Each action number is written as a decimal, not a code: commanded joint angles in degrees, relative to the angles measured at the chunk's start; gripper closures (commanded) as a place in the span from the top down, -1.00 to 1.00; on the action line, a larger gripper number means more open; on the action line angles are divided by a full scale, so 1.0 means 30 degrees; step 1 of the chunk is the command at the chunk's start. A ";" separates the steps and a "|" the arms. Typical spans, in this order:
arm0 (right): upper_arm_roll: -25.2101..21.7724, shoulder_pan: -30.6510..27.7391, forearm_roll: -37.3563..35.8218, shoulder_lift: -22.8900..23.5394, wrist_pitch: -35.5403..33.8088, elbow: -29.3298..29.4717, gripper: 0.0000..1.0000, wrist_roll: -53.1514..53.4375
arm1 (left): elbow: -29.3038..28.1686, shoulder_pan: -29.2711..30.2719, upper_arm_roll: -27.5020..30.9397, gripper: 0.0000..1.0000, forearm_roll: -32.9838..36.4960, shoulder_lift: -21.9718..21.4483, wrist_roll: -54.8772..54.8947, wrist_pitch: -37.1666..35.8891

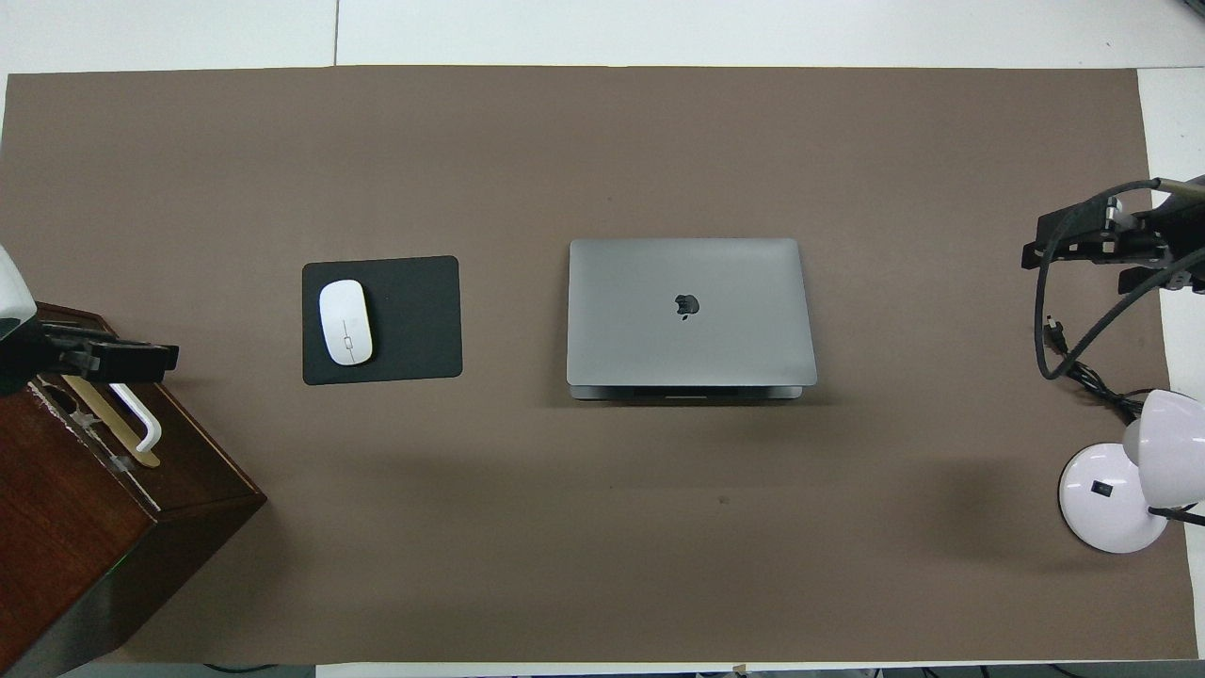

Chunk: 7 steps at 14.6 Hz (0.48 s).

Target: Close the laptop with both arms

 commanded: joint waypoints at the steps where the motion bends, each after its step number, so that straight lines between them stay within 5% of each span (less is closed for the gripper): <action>1: -0.0109 -0.0008 0.0292 -0.0094 -0.0248 0.0088 1.00 -0.0396 | 0.0890 0.0254 -0.0155 1.00 0.0354 0.0428 0.0103 -0.0748; 7: -0.0167 0.0255 -0.0058 -0.0241 -0.0949 0.0176 1.00 -0.0395 | 0.3352 0.0459 -0.0155 1.00 0.0764 0.1629 0.0074 -0.2681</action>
